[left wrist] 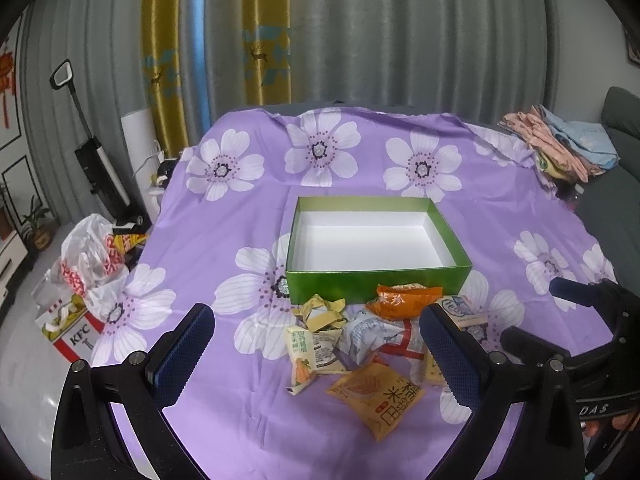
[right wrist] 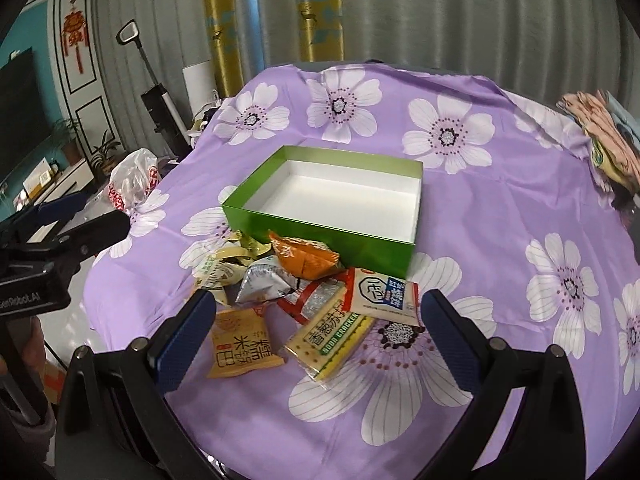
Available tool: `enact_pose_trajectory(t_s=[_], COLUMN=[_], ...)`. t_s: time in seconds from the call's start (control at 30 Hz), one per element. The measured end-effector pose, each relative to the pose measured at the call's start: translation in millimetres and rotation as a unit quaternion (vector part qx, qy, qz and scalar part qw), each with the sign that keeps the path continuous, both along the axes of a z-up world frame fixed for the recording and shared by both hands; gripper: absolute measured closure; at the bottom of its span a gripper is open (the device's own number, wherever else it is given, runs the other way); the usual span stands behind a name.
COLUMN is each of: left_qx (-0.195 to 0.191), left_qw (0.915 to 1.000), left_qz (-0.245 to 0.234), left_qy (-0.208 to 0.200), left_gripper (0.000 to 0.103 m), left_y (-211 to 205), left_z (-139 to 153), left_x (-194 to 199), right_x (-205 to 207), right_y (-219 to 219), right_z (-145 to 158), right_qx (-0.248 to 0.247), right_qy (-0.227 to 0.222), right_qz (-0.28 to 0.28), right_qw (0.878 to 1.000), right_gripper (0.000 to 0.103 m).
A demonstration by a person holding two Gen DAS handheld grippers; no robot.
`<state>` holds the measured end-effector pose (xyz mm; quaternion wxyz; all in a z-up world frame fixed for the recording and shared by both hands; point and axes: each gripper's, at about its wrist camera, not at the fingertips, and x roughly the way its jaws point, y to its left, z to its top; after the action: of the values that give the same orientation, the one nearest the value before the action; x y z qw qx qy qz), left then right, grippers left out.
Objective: Organize snacks
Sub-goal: 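Move the right tool toward the snack pile beside the green box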
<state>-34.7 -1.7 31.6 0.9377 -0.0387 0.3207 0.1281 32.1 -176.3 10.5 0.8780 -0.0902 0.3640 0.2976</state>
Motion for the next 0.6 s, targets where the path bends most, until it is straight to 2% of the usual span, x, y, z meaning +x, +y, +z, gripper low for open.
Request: enact_pose_trajectory(t_s=[0.6], left_qx=[-0.017], left_qw=[0.9998], left_qz=[-0.008], left_qy=[0.007], left_gripper=[0.001], left_y=[5.9], left_z=[0.1], left_x=[0.2], right_x=[-9.4], right_y=[7.6], right_z=[6.0], right_qx=[-0.001], right_qy=[-0.004], right_qz=[0.012], right_qw=[1.000], right_gripper=[0.000])
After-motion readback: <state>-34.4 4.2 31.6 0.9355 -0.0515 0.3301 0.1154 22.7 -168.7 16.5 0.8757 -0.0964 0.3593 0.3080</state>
